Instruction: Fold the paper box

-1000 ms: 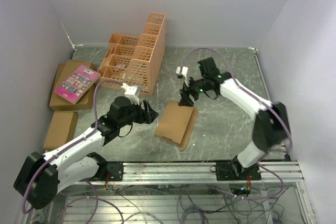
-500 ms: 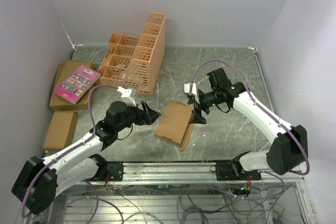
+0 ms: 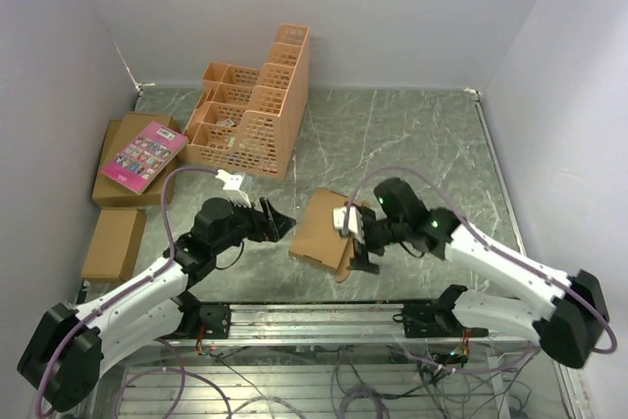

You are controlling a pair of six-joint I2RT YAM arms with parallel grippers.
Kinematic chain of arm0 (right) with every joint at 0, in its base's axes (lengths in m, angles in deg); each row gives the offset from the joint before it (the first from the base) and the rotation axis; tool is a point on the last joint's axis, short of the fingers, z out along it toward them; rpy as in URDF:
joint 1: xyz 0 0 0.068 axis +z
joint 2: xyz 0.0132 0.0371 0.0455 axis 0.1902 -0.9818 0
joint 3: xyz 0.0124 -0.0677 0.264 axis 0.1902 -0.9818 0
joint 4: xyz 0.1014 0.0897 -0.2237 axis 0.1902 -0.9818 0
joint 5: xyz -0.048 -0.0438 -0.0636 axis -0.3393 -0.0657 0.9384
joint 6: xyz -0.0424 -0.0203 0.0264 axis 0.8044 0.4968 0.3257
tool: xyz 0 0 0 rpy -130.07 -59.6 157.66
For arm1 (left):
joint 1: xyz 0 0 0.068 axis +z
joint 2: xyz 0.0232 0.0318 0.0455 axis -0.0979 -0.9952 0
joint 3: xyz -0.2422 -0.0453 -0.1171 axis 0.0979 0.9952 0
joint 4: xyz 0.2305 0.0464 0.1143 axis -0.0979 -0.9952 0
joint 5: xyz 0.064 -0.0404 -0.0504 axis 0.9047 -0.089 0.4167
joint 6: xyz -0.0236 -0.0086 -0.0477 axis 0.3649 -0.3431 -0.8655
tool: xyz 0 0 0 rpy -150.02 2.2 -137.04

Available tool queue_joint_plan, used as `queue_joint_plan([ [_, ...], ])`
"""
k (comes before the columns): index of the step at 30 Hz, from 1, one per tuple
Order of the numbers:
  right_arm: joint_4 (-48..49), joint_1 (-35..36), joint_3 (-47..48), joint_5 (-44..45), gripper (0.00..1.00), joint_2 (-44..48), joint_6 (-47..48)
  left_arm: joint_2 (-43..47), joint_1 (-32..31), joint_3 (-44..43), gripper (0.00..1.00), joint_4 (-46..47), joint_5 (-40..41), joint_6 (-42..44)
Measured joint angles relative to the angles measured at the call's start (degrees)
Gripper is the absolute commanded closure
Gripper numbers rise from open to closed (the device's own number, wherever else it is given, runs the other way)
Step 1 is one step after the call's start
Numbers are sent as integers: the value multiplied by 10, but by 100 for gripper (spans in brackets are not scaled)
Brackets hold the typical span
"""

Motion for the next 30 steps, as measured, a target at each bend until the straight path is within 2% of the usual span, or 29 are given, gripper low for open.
queue_joint_plan([
  [2, 23, 42, -52, 30, 1, 55, 12, 3, 0, 0, 12, -11, 3, 10],
  [4, 45, 76, -98, 55, 7, 118, 34, 7, 0, 0, 13, -23, 5, 19],
  [6, 68, 105, -138, 75, 20, 166, 59, 12, 0, 0, 13, -29, 8, 25],
  [8, 95, 127, -175, 96, 38, 195, 79, 16, 0, 0, 14, -30, 10, 28],
  [12, 135, 164, -240, 129, 53, 214, 114, 13, 0, 5, 15, -22, 14, 31],
  [23, 247, 255, -320, 188, 64, 170, 183, -24, 0, 12, 15, 4, 14, 32],
  [30, 313, 285, -341, 231, 65, 128, 191, -47, 0, 14, 16, 9, 15, 37],
])
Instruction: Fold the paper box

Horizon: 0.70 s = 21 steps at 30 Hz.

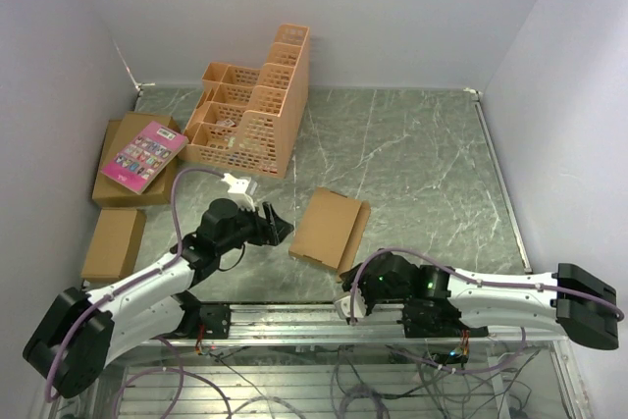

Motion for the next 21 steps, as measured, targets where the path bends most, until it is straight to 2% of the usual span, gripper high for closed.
queue_joint_plan([
  [12, 73, 14, -12, 41, 69, -45, 14, -33, 0, 0, 16, 19, 0, 4],
  [21, 85, 15, -15, 63, 76, -51, 14, -49, 0, 0, 17, 34, 0, 4],
])
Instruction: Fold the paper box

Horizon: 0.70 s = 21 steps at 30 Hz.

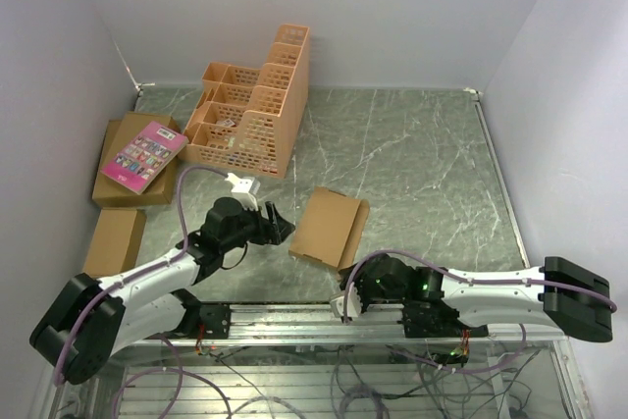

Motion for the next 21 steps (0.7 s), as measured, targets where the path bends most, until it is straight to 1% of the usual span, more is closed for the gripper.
queue_joint_plan([
  [9, -2, 0, 0, 22, 82, 7, -9, -43, 0, 0, 18, 19, -1, 0],
  [21, -3, 0, 1, 43, 90, 14, -26, -78, 0, 0, 18, 39, -7, 9],
])
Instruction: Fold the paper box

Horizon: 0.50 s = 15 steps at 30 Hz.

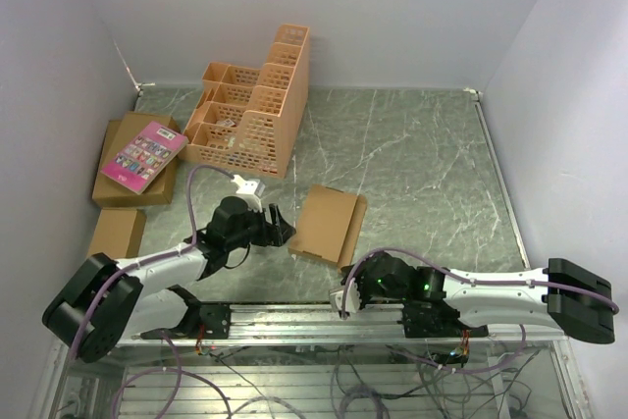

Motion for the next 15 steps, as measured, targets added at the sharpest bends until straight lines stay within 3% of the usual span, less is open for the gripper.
queue_joint_plan([
  [12, 0, -12, 9, 15, 90, 1, -30, -27, 0, 0, 19, 5, -8, 9],
  [15, -5, -14, 14, 10, 83, 1, -33, -27, 0, 0, 18, 7, -10, 9],
])
